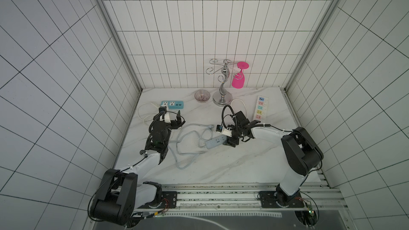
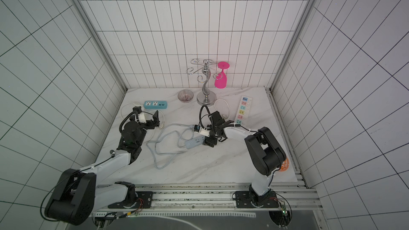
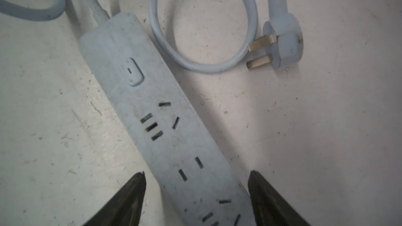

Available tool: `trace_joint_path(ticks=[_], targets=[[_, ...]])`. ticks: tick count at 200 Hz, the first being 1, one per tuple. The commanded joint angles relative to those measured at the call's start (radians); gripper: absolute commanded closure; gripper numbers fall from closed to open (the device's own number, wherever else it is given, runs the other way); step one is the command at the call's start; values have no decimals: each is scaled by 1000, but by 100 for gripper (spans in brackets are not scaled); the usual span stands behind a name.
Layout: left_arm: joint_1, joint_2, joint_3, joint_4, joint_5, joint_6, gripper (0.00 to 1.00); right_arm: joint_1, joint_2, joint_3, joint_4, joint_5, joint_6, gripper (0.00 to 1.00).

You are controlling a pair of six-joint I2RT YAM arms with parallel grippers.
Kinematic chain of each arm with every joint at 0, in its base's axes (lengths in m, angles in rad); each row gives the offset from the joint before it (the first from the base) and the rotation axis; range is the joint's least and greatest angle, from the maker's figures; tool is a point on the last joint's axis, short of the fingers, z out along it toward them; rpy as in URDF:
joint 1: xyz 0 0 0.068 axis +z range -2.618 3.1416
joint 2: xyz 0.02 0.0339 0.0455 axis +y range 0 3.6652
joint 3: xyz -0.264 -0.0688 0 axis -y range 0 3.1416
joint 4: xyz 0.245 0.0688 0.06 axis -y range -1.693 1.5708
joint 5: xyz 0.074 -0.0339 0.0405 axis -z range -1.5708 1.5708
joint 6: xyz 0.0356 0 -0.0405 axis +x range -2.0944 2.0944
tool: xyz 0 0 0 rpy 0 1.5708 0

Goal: Wrap the cord around the power strip
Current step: Adjust the power strip at the center of the board.

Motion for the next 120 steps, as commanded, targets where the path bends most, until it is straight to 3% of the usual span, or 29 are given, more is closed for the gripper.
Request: trace_joint_path(ticks=[1, 38, 76, 120], targets=[[-20, -34, -13, -35, 9, -2, 2, 42, 6, -68, -75, -51, 59, 25], [-47, -65, -13, -71, -6, 19, 2, 50, 22, -76, -103, -48, 101, 25], [-49, -68, -7, -79, -7, 21, 2, 41, 49, -92, -129, 136, 91, 24], [-53, -52, 1, -78, -5, 22, 2, -10, 40, -88, -124, 167, 70, 24]])
